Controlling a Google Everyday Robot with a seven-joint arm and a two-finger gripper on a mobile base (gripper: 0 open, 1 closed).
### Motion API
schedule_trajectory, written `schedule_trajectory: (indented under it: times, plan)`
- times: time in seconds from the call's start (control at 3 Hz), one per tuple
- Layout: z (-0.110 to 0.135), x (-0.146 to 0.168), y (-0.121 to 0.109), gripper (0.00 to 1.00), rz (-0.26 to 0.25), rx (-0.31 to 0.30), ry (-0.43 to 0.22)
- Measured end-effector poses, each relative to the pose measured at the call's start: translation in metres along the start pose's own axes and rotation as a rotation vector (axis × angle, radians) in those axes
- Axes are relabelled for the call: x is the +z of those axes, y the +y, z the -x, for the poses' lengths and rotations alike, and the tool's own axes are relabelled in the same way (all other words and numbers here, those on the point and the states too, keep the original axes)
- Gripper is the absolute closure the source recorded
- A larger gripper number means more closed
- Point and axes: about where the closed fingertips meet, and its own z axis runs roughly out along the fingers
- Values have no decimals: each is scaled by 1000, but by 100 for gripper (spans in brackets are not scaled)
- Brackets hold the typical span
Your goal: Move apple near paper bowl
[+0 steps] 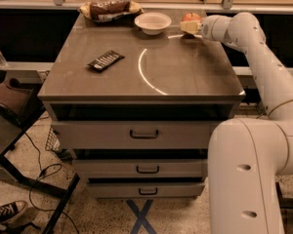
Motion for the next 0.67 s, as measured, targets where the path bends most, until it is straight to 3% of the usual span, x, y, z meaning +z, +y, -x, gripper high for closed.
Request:
schedule_trajectory:
  times: [0.33, 0.67]
  plan:
    - [-7, 5, 3, 82, 18, -7, 17]
    - [-9, 9, 6, 51, 23, -7, 21]
